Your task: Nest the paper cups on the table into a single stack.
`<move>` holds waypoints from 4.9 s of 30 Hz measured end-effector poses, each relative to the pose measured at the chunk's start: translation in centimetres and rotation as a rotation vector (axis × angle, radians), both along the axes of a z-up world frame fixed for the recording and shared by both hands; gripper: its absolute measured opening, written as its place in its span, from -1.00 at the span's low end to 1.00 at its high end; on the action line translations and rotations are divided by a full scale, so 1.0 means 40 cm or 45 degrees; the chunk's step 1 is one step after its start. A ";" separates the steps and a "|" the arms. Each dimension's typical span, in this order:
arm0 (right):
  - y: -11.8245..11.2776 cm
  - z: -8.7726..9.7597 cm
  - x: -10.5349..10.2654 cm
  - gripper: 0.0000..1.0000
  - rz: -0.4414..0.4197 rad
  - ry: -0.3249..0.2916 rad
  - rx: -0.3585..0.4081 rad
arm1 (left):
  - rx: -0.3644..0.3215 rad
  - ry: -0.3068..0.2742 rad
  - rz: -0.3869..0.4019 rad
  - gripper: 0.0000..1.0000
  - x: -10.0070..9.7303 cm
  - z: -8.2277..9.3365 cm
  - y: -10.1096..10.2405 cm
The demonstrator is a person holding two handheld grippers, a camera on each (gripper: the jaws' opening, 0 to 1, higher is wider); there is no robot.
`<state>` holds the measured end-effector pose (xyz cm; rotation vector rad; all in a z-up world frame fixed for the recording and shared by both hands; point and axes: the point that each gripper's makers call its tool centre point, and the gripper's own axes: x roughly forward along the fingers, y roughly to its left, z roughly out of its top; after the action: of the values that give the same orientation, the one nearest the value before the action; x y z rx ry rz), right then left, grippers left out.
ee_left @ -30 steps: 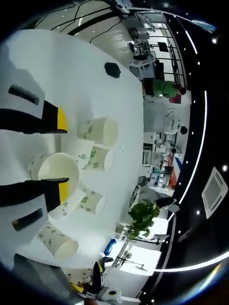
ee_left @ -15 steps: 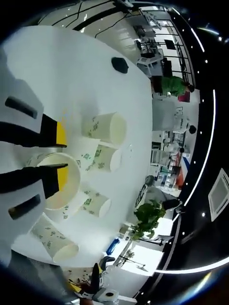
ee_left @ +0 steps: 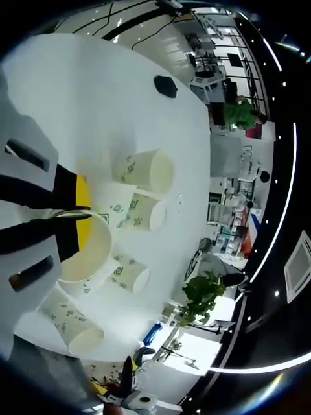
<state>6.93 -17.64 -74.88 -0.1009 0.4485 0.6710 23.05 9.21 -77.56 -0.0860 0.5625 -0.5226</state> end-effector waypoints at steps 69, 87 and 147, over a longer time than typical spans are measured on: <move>0.000 -0.002 -0.003 0.72 0.012 -0.011 -0.029 | -0.055 0.027 -0.509 -1.00 -0.218 0.148 -0.380; 0.008 -0.014 -0.010 0.66 0.045 0.011 -0.041 | 0.018 0.003 -0.499 -0.92 -0.225 0.077 -0.370; 0.013 -0.023 -0.015 0.62 0.059 0.036 -0.043 | 0.564 -0.203 -0.748 0.22 -0.081 -0.028 -0.235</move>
<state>6.35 -17.12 -75.81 -0.1341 0.4857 0.7113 19.80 -0.19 -78.68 0.5539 0.5328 -0.9512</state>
